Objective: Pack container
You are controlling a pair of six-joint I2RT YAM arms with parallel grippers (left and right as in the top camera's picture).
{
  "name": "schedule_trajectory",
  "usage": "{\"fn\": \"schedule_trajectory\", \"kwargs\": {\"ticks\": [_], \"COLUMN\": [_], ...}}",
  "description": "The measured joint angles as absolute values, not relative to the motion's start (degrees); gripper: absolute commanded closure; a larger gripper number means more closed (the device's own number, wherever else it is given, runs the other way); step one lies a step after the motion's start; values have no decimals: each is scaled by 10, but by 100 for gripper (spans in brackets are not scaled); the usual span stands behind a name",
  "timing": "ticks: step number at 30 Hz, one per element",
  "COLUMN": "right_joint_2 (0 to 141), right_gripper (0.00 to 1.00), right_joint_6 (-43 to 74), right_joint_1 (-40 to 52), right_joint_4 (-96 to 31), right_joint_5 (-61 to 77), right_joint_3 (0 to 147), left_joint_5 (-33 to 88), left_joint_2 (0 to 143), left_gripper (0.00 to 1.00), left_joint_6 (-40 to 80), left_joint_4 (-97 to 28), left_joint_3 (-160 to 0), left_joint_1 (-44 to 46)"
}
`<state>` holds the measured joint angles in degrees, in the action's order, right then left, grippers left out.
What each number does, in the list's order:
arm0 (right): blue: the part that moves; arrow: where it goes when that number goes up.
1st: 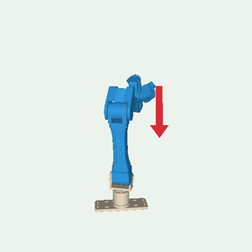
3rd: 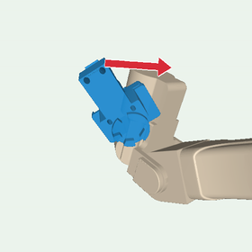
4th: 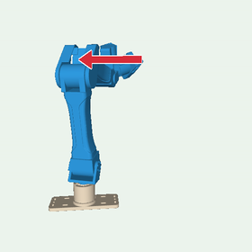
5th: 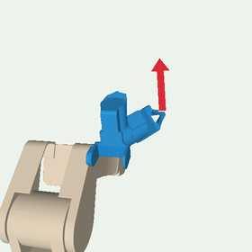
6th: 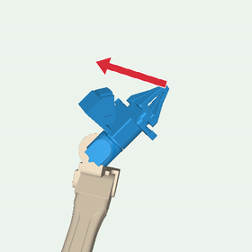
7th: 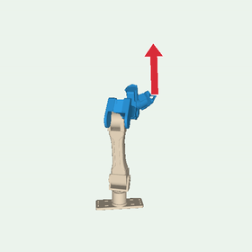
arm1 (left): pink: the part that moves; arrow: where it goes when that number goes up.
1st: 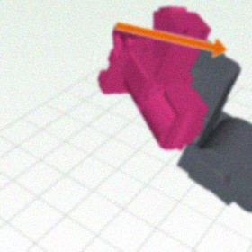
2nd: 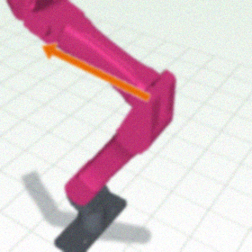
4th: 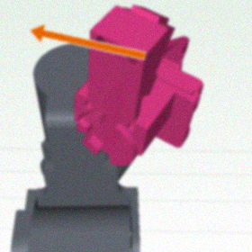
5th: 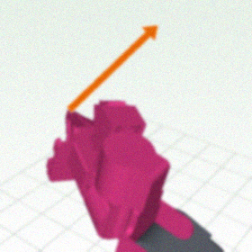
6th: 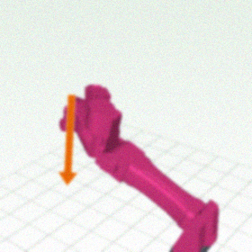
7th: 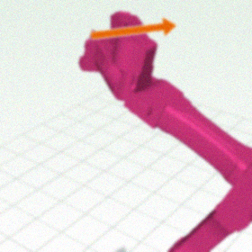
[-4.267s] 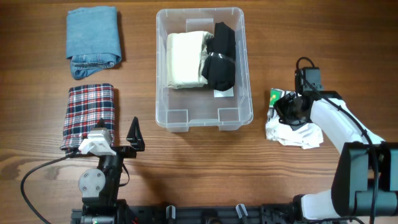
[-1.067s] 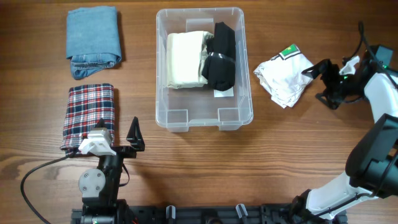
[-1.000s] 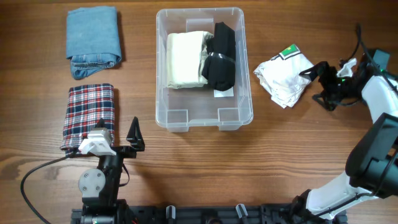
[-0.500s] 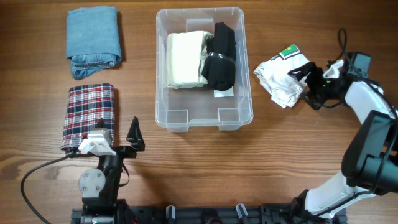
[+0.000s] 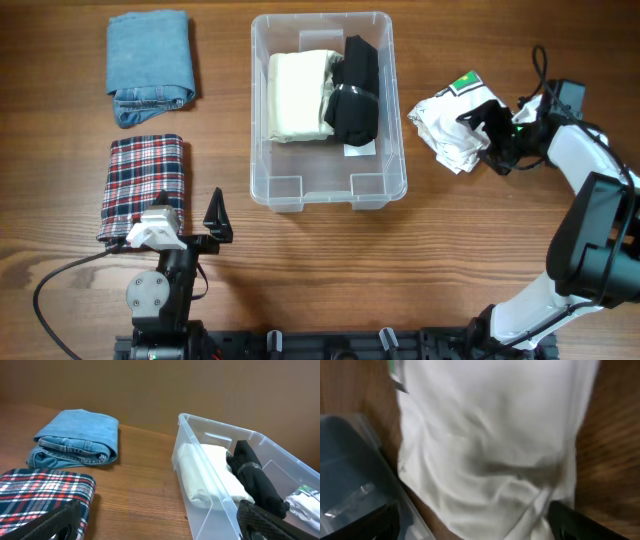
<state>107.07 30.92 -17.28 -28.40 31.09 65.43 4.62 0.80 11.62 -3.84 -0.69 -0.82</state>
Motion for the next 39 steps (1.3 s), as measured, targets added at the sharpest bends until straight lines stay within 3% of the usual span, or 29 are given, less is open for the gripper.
{"fn": "schedule_trajectory", "kwargs": {"ticks": [16,34,39], "right_joint_2": [1071,1128,1150], "right_gripper": [10,9,14], "right_joint_6": [248,256,256], "right_joint_1": [-173,-173,-173], "right_joint_4": [-351,-278,-249], "right_joint_5": [159,215,253], "right_joint_3": [697,703,719], "left_joint_5": [46,46,46], "left_joint_2": [8,8,8], "left_gripper": [0,0,0], "left_joint_6": [116,116,116], "left_joint_4": [-38,-38,-38], "left_joint_3": [-7,-7,-7], "left_joint_1": [-8,-8,-8]}}
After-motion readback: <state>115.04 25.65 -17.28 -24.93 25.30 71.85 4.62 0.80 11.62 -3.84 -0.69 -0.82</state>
